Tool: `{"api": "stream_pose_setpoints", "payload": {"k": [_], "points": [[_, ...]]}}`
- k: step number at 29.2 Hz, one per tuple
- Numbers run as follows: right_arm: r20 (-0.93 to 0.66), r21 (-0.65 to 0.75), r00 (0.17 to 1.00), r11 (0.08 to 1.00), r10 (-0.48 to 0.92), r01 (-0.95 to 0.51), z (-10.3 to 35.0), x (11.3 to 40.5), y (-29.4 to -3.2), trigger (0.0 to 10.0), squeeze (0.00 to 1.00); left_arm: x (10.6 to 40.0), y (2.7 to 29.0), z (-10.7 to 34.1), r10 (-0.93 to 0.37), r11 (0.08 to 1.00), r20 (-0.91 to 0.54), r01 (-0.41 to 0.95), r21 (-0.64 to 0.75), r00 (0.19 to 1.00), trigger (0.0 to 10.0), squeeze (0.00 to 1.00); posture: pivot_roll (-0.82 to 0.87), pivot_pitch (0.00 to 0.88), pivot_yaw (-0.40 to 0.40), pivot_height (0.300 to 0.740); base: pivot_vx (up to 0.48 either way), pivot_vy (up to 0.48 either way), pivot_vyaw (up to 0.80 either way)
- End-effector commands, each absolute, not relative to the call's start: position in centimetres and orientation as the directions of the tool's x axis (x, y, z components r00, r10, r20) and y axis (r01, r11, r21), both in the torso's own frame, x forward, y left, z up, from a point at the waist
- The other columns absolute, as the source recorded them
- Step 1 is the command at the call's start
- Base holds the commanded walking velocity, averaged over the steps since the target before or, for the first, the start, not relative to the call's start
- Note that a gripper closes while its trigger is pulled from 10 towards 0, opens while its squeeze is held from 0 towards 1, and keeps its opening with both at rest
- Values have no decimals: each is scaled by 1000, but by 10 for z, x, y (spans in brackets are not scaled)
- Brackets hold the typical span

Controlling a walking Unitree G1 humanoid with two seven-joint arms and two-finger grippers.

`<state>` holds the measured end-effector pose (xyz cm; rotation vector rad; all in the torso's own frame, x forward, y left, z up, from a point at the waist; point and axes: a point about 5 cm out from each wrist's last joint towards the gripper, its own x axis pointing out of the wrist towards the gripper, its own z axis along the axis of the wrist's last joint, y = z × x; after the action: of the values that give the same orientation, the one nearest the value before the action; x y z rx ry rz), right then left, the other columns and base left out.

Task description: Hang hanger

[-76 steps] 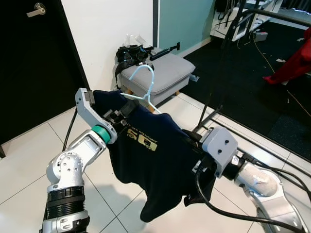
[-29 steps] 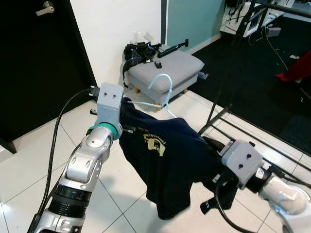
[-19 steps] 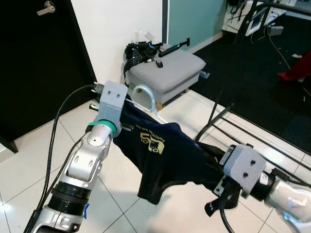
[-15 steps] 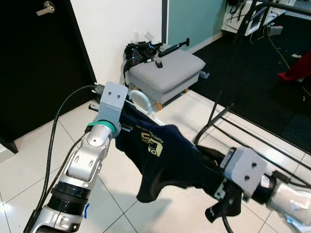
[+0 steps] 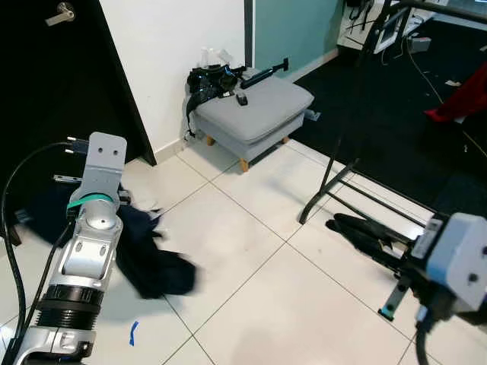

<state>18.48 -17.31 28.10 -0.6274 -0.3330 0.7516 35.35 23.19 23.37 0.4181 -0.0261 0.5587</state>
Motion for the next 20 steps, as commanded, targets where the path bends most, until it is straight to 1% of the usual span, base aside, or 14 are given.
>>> {"api": "stream_pose_setpoints", "payload": {"k": [1,5,6,8,10,11,13,14,15,16,17,18,19,20], "points": [[65,-620,697,576,714,-532,278,186,-171,10000,0,353,229,244,484,779,186,-518,353,855,0,0,-300,166,172,740,0,0,0],[79,-604,717,605,693,-518,273,191,-171,10000,0,354,219,247,430,815,203,-475,332,880,0,0,-300,166,172,740,0,0,0],[108,-586,738,642,666,-494,269,198,-171,10000,0,354,209,251,380,848,222,-434,305,898,0,0,-300,166,172,740,0,0,0],[108,-586,738,642,666,-494,269,198,-171,10000,0,354,209,251,380,848,222,-434,305,898,0,0,-300,166,172,740,0,0,0],[165,-520,794,736,585,-434,252,215,-170,10000,0,354,189,265,278,907,282,-348,238,918,0,0,-300,164,170,740,0,0,0],[165,-520,794,736,585,-434,252,215,-170,10000,0,354,189,265,278,907,282,-348,238,918,0,0,-300,164,170,740,0,0,0],[140,-455,828,778,543,-434,226,226,-166,10000,0,352,169,284,147,956,344,-222,190,927,0,0,-294,161,167,740,0,0,0],[140,-455,828,778,543,-434,226,226,-166,10000,0,352,169,284,147,956,344,-222,190,927,0,0,-294,161,167,740,0,0,0],[116,-432,832,782,543,-450,215,229,-164,10000,0,351,161,293,92,971,368,-166,175,925,0,0,-294,161,167,740,0,0,0],[116,-432,832,782,543,-450,215,229,-164,10000,0,351,161,293,92,971,368,-166,175,925,0,0,-294,161,167,740,0,0,0],[76,-374,827,785,557,-495,199,231,-159,10000,0,344,145,311,-42,991,415,-17,136,909,0,0,-290,160,167,740,0,0,0],[74,-332,825,794,560,-509,195,232,-158,10000,129,340,138,319,-107,990,441,57,127,891,0,0,-286,160,167,740,0,0,0],[74,-332,825,794,560,-509,195,232,-158,10000,129,340,138,319,-107,990,441,57,127,891,0,0,-286,160,167,740,0,0,0],[75,-305,825,800,561,-517,193,232,-157,10000,369,336,134,324,-149,987,457,103,124,877,0,0,-286,160,167,740,0,0,0]]}}
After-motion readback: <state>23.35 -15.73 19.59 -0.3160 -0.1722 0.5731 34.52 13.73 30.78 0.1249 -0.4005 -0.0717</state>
